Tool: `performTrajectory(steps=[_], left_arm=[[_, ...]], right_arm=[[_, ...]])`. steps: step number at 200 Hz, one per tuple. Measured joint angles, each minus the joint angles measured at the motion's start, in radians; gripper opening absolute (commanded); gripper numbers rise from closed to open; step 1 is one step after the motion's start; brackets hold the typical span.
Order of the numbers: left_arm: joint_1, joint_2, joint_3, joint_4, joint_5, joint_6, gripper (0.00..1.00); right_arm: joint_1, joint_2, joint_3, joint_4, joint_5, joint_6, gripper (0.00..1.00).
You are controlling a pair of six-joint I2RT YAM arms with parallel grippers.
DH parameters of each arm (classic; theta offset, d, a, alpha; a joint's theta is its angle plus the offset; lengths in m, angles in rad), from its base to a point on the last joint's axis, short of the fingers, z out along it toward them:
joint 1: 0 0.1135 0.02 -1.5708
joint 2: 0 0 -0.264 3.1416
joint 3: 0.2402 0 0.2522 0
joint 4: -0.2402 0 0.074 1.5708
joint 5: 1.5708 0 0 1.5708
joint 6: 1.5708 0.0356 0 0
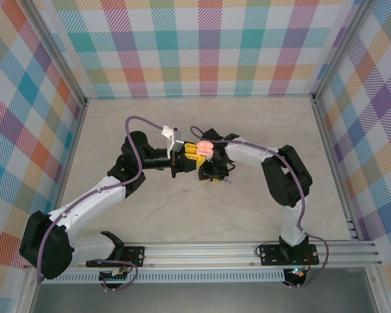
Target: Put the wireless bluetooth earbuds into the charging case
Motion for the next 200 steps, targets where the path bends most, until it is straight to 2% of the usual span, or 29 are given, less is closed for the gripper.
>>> performTrajectory(steps=[32, 63, 108, 156, 200], left_arm=[[0.000, 0.000, 0.000, 0.000, 0.000, 0.000, 0.25], [0.000, 0.000, 0.000, 0.000, 0.000, 0.000, 0.25], [0.000, 0.000, 0.000, 0.000, 0.000, 0.000, 0.25], [0.000, -0.010, 0.000, -0.002, 0.000, 0.000, 0.25], [0.000, -0.010, 0.000, -0.003, 0.000, 0.000, 0.25]], right_arm=[[0.008, 0.026, 0.016, -0.008, 0.015, 0.025, 0.40], [0.013, 0.053, 0.049, -0.024, 0.025, 0.029, 0.31], [0.022, 0.085, 0.099, -0.054, 0.064, 0.017, 0.24], [0.025, 0.107, 0.151, -0.091, 0.114, -0.069, 0.24], [0.026, 0.111, 0.159, -0.127, 0.143, -0.144, 0.32]])
